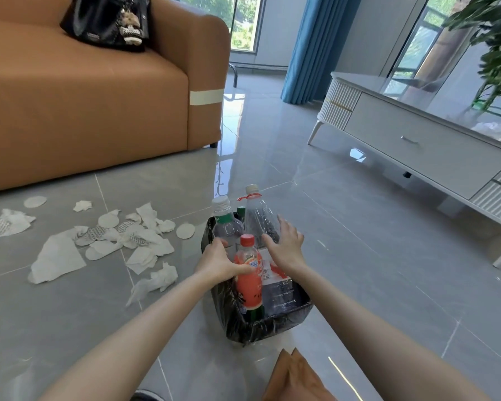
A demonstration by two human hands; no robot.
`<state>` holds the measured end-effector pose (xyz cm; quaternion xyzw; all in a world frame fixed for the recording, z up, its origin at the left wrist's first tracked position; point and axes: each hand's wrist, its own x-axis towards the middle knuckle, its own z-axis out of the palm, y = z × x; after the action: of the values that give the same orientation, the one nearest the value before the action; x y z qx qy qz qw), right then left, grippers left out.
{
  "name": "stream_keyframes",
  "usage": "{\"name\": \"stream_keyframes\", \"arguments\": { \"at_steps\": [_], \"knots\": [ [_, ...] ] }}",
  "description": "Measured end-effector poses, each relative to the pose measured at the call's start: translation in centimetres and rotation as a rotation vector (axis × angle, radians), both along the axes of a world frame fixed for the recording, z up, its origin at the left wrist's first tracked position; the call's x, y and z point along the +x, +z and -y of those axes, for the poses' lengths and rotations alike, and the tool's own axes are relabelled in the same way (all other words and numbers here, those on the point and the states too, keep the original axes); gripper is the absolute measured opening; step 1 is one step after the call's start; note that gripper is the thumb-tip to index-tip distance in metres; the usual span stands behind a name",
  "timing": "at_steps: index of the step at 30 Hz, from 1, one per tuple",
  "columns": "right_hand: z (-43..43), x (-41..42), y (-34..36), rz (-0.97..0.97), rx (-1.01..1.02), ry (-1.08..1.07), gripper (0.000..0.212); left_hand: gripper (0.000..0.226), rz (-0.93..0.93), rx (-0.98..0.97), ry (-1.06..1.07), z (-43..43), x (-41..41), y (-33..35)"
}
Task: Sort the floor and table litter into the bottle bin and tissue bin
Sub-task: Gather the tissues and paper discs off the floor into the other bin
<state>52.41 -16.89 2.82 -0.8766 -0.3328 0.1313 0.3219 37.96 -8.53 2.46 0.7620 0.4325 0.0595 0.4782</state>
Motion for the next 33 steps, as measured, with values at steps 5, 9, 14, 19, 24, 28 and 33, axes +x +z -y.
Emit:
{"name": "stream_keyframes", "arguments": {
  "at_steps": [5, 9, 14, 19, 24, 28, 33],
  "knots": [
    [-0.8, -1.6, 4.3, 0.084, 0.18, 0.069, 0.04, 0.058, -0.031, 0.099, -0.085, -0.7, -1.0, 3.3],
    [-2.7, -3.1, 6.9, 0.023, 0.314, 0.144, 0.032, 0.037, -0.075, 0.282, -0.103, -2.3, -3.6, 7.0],
    [-5.3, -6.3, 8.5, -0.066, 0.354, 0.22, 0.026, 0.033, -0.132, 0.383, -0.054, -5.5, -9.0, 9.6],
    [-8.4, -10.4, 7.5, -0.146, 0.294, 0.319, 0.025, 0.03, -0.225, 0.423, -0.039, -7.7, -15.1, 9.6],
    [-11.9, -13.8, 3.5, -0.197, 0.038, 0.439, 0.026, 0.032, -0.332, 0.474, -0.047, -10.1, -19.1, 8.0],
    [-14.5, -15.4, -1.9, -0.277, -0.221, 0.537, 0.032, 0.033, -0.358, 0.445, -0.021, -12.6, -20.6, 4.5],
    [-17.6, -16.2, -9.3, -0.191, -0.501, 0.618, 0.045, 0.036, -0.447, 0.43, -0.056, -15.8, -21.9, -0.4]
  ]
}}
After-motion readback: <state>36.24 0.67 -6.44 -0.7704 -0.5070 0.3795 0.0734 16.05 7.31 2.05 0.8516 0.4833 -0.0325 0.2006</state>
